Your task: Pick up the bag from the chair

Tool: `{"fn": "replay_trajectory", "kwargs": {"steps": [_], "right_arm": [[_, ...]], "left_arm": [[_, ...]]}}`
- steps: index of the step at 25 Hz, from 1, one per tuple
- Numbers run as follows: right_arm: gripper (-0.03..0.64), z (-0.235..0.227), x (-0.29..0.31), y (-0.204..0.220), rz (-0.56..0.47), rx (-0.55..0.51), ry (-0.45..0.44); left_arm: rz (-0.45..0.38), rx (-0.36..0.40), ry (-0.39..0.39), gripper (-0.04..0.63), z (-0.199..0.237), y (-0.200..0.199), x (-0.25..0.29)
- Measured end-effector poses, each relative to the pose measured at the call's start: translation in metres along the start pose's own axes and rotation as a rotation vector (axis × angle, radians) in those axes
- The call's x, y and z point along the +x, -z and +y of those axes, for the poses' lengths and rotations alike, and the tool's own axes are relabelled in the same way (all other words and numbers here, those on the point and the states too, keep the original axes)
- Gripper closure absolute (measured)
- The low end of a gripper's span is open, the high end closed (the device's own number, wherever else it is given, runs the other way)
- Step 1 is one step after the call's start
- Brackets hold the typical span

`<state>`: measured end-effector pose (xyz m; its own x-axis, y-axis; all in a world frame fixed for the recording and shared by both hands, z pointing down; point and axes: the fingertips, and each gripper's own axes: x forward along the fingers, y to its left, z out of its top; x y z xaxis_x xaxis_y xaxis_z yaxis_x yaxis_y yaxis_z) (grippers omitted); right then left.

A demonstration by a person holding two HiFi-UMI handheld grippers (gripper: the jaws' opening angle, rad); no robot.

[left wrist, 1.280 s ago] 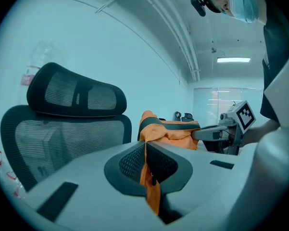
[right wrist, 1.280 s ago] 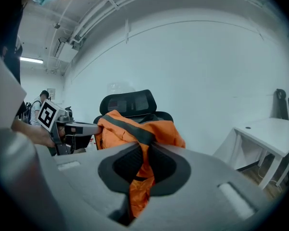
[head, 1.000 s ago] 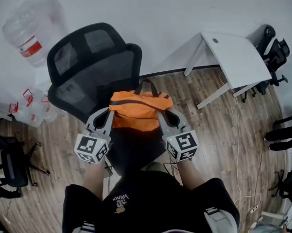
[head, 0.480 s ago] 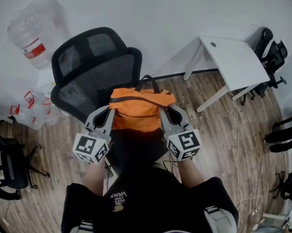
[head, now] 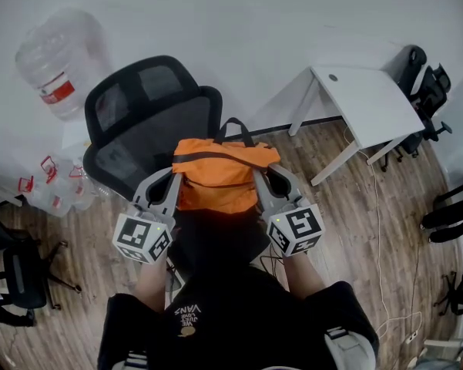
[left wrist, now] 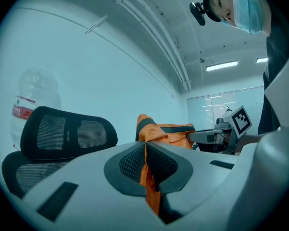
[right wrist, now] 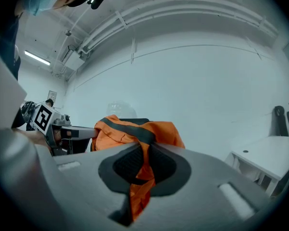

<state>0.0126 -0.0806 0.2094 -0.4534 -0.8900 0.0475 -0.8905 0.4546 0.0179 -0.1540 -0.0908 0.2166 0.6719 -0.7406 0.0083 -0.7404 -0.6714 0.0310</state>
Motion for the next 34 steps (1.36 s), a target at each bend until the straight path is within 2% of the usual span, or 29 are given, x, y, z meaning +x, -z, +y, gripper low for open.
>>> {"fn": "replay_trajectory", "kwargs": {"steps": [9, 34], "right_arm": [[0.592, -0.006, -0.01, -0.014, -0.032, -0.02, 0.016], [0.595, -0.006, -0.011, -0.002, 0.003, -0.009, -0.025]], "left_arm": [[-0.021, 0.016, 0.018, 0.584, -0.012, -0.014, 0.002], [0.006, -0.006, -0.003, 0.584, -0.021, -0.006, -0.003]]}}
